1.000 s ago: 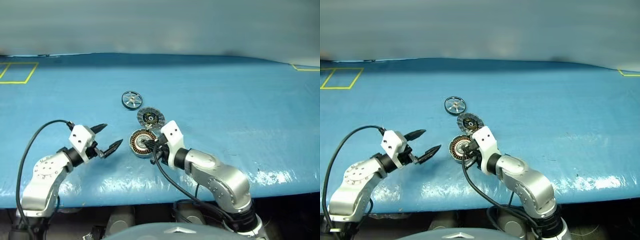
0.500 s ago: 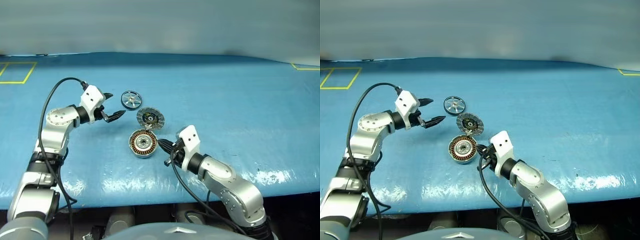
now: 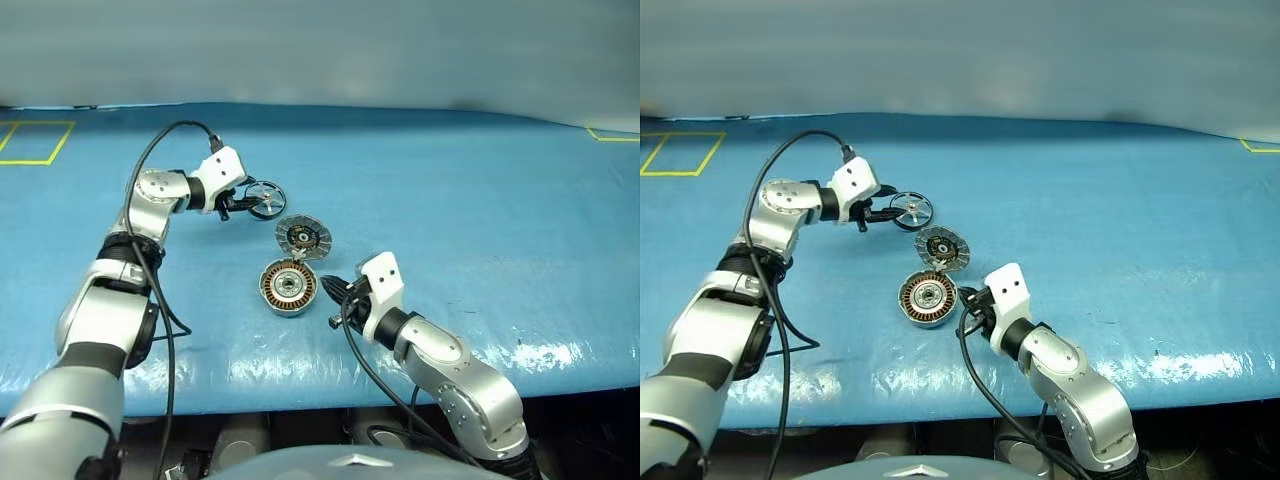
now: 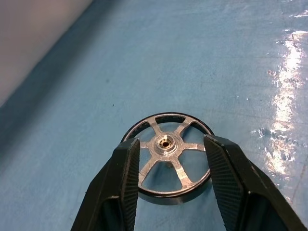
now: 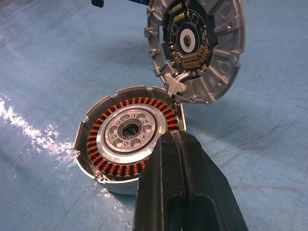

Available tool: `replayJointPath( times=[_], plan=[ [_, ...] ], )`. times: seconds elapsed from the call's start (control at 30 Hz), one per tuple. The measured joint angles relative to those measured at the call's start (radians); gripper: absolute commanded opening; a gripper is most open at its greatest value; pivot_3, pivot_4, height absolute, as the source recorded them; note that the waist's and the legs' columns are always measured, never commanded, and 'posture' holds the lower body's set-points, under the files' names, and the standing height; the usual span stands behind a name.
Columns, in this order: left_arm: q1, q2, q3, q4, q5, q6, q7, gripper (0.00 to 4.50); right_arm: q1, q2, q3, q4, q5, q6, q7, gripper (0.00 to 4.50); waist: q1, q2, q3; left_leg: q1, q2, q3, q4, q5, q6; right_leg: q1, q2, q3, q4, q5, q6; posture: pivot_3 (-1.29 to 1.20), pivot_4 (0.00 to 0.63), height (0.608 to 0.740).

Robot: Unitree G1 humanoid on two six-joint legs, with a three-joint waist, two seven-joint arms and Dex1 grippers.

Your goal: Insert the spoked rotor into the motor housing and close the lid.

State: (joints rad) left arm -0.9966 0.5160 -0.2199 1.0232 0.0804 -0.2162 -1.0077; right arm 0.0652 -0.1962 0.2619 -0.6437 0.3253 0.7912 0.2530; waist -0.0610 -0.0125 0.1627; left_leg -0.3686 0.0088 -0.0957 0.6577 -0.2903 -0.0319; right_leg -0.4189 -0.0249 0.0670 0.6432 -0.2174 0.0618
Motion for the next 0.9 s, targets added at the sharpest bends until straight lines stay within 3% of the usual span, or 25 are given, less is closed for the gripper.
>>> replayJointPath(
  times=[0.33, 0.9],
  plan=[
    [-0.072, -0.004, -0.057, 0.152, 0.135, -0.077, 0.023, 2.25, 0.019, 0.008, 0.008, 0.000, -0.006, -0.002, -0.019, 0.00, 0.000, -0.002, 0.001, -0.001, 0.000, -0.001, 0.003, 0.000, 0.000, 0.000, 0.000, -0.001, 0.001, 0.001, 0.001, 0.00, 0.150, 0.740],
    [-0.084, -0.039, -0.017, 0.215, 0.142, -0.074, 0.112, 2.25, 0.022, -0.043, 0.082, 0.012, -0.083, -0.185, 0.023, 0.00, 0.000, -0.002, 0.001, -0.001, -0.001, -0.002, 0.005, 0.000, 0.000, 0.001, 0.000, -0.001, 0.002, 0.001, 0.001, 0.00, 0.150, 0.740]
  ],
)
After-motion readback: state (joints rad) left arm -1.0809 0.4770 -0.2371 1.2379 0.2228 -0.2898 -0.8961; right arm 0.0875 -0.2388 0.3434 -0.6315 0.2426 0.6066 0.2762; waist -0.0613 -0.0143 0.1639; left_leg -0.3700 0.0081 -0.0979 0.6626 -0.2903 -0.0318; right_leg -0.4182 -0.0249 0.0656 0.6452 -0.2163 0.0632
